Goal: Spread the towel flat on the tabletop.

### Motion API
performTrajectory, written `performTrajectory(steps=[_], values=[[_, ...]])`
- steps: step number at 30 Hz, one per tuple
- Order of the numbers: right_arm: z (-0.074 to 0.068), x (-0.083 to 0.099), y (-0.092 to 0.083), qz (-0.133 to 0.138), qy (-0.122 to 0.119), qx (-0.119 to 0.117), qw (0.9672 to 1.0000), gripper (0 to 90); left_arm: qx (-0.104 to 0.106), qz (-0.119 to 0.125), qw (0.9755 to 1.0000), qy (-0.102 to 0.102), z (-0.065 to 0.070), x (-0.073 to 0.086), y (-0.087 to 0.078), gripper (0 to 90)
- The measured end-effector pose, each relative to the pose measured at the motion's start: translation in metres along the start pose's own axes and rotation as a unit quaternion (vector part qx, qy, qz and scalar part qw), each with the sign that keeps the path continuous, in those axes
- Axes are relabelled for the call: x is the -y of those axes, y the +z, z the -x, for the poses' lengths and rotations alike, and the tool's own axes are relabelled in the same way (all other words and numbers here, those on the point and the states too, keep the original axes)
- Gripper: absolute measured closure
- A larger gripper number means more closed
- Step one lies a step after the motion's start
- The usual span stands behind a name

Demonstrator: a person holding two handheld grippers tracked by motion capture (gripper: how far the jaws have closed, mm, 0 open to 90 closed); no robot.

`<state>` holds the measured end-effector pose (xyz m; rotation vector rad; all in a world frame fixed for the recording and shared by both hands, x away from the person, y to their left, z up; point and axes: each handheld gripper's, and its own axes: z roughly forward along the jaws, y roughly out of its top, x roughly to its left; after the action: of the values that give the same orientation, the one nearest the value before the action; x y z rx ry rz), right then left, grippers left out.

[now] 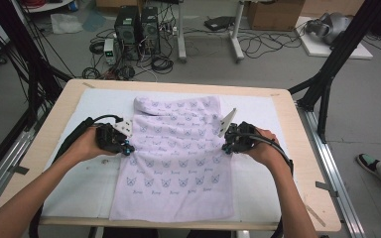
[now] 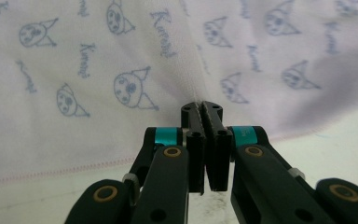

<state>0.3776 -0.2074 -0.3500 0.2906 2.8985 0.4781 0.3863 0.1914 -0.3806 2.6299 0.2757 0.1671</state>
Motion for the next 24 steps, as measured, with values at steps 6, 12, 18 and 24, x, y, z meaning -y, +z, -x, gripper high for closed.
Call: performTrajectory(steps=[6, 12, 18, 24], values=[[0.008, 0.000, 0.003, 0.006, 0.020, 0.047, 0.9987, 73.8, -0.030, 0.021, 0.9991, -0.022, -0.011, 0.003, 0.001, 71.1], [-0.008, 0.008, 0.006, 0.027, -0.012, -0.001, 0.9996, 56.2, -0.026, 0.042, 0.9988, -0.003, 0.008, 0.009, -0.009, 46.9], [-0.045, 0.006, 0.011, -0.003, -0.064, -0.042, 0.9971, 54.8, 0.004, 0.029, 0.9978, 0.059, 0.049, 0.015, -0.010, 45.9], [-0.076, 0.004, 0.031, -0.045, -0.095, -0.060, 0.9927, 57.3, 0.015, 0.010, 0.9968, 0.078, 0.076, 0.024, 0.002, 46.6]])
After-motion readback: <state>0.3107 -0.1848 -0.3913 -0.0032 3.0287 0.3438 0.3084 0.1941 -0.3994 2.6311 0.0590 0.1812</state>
